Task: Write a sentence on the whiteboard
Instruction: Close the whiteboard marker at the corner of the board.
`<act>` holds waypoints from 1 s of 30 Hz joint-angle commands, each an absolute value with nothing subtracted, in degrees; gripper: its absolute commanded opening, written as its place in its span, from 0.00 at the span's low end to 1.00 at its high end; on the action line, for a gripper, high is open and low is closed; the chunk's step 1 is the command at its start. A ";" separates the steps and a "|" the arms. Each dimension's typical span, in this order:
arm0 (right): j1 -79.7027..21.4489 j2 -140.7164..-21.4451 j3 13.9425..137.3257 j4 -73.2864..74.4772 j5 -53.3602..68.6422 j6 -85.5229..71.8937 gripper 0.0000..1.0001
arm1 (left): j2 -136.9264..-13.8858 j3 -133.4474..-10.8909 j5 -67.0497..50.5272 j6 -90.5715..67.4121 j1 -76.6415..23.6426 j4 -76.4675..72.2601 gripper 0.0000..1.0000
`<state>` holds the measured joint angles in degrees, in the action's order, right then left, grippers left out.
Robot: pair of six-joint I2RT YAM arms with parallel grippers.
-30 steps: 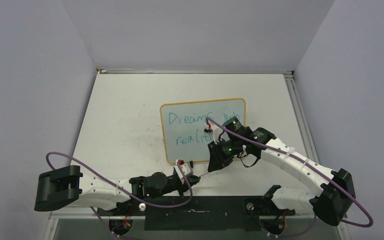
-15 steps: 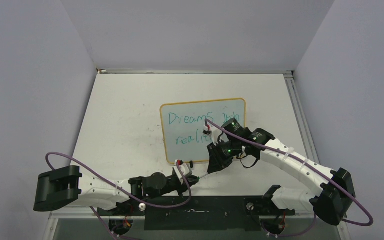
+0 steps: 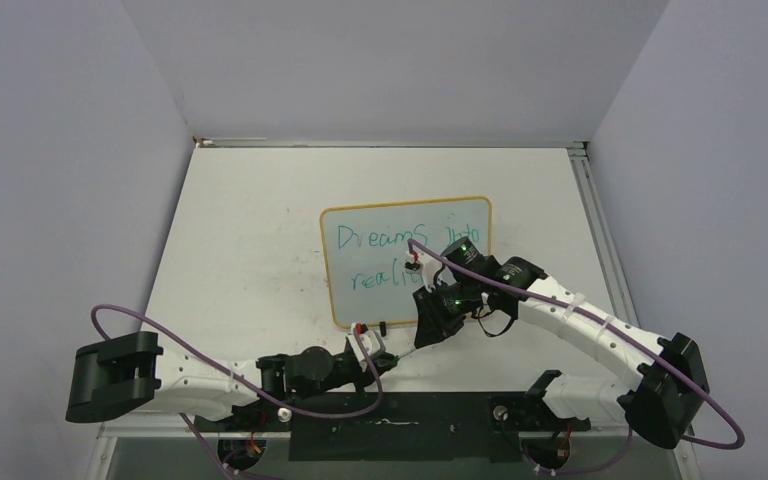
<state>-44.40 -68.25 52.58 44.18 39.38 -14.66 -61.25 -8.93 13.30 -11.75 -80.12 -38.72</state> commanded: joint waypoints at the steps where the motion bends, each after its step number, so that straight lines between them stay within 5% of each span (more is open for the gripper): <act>1: -45.17 -68.59 52.34 42.13 38.94 -15.03 0.05 | -60.04 -10.63 12.65 -10.23 -81.07 -41.56 0.00; 12: -47.79 -68.81 52.37 41.96 37.35 -15.96 0.05 | -62.21 -12.03 14.08 -7.72 -81.38 -43.70 0.00; 30: -56.48 -76.18 55.52 47.03 21.87 -17.41 0.05 | -85.13 -17.10 18.30 -3.32 -81.38 -68.39 0.00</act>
